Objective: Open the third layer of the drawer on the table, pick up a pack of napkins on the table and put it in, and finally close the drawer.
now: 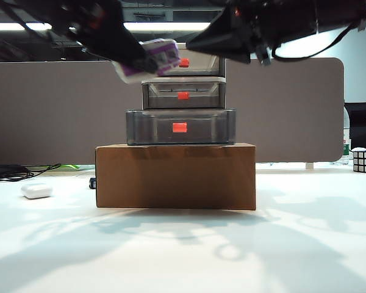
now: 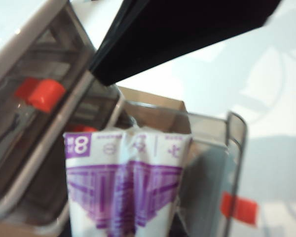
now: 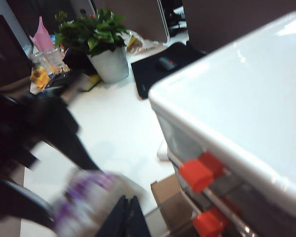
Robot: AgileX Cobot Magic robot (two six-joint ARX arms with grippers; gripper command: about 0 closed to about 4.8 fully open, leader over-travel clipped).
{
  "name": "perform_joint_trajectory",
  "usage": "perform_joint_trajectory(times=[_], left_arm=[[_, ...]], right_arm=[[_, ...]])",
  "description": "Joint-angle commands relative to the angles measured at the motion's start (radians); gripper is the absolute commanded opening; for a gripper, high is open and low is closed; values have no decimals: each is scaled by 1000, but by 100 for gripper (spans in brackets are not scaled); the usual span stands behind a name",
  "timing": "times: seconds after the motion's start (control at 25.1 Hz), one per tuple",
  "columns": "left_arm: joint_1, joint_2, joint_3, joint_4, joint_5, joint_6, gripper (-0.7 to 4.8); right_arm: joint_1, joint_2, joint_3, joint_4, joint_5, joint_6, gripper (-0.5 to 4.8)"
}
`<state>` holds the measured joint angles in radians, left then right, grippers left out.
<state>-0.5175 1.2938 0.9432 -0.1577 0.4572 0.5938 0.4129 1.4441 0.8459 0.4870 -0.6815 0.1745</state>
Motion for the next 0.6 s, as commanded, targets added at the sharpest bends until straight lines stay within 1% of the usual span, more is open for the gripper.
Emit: perform_joint_trajectory(times=[0.04, 0.12, 0.32, 0.36, 0.44, 0.52, 0.56, 0.6], left_arm=[[-36, 56, 34, 31, -13, -3, 94], [-50, 109, 63, 33, -5, -7, 94], [-61, 218, 112, 25, -16, -8, 94], [-61, 229, 117, 14, -16, -14, 94], [-62, 253, 127, -18, -25, -56, 94], [-62, 253, 127, -40, -37, -55, 94], [-62, 253, 127, -53, -37, -56, 102], [-62, 253, 128, -57, -37, -56, 129]], right_arm=[[-11, -38, 6, -6, 11, -5, -6], [-13, -69, 6, -24, 31, -19, -6], [-27, -125, 6, -51, 32, -31, -6], [-32, -129, 6, -52, 32, -31, -6], [-33, -139, 6, -68, 32, -39, -6], [-33, -139, 6, -76, 32, -45, -6], [-37, -139, 6, -76, 32, -45, -6], [-37, -139, 6, -76, 32, -45, -6]])
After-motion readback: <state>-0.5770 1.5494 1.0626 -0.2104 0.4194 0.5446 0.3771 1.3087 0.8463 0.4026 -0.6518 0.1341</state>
